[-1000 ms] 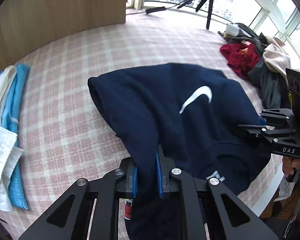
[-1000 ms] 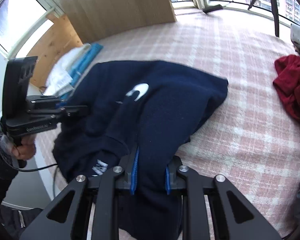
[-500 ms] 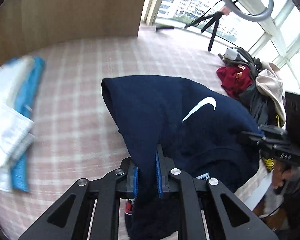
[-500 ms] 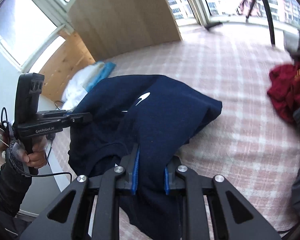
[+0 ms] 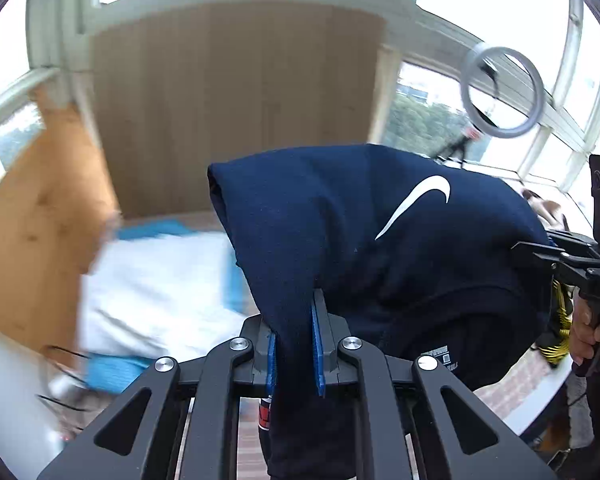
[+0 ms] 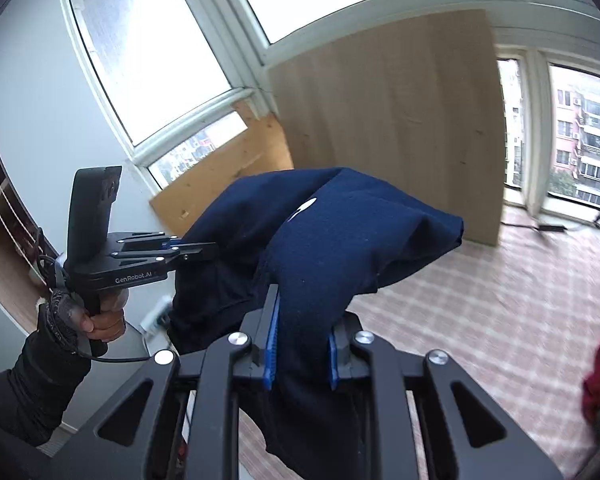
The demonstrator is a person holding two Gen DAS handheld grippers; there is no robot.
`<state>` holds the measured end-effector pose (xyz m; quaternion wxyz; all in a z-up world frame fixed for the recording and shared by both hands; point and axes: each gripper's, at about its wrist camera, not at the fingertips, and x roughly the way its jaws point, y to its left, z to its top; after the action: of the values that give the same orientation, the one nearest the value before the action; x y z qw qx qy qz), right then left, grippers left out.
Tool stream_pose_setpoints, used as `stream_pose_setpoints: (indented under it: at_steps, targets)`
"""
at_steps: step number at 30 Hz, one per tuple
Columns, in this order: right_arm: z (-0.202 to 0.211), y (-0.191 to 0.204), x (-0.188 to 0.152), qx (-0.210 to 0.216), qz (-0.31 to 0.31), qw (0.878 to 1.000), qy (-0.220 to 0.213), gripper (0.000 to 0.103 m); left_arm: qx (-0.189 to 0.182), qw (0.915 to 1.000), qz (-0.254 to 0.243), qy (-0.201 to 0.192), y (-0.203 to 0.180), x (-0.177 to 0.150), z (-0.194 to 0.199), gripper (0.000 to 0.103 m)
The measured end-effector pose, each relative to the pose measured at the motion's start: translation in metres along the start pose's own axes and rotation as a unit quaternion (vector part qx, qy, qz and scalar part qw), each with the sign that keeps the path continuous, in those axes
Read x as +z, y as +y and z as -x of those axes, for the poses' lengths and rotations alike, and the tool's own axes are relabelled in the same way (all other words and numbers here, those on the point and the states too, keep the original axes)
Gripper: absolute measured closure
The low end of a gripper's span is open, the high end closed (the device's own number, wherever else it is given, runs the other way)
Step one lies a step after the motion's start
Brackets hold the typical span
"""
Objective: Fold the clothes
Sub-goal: 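Lift the sweatshirt with both grippers and carry it toward the clothes stack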
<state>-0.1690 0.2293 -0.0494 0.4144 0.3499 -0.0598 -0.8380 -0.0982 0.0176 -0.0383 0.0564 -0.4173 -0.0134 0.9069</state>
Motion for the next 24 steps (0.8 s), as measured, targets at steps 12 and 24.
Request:
stream_pose_setpoints:
  at_steps: [12, 24]
  targets:
    - [-0.191, 0.082, 0.043, 0.012, -0.026, 0.999, 0.037, 0.085, 0.041, 0.9985, 0.015, 0.033, 0.183, 0.025, -0.034, 0.091]
    - [-0.290, 0.058, 0.006, -0.032, -0.059, 0.992, 0.111, 0.084, 0.060, 0.9903, 0.015, 0.125, 0.262, 0.002, -0.148, 0.087]
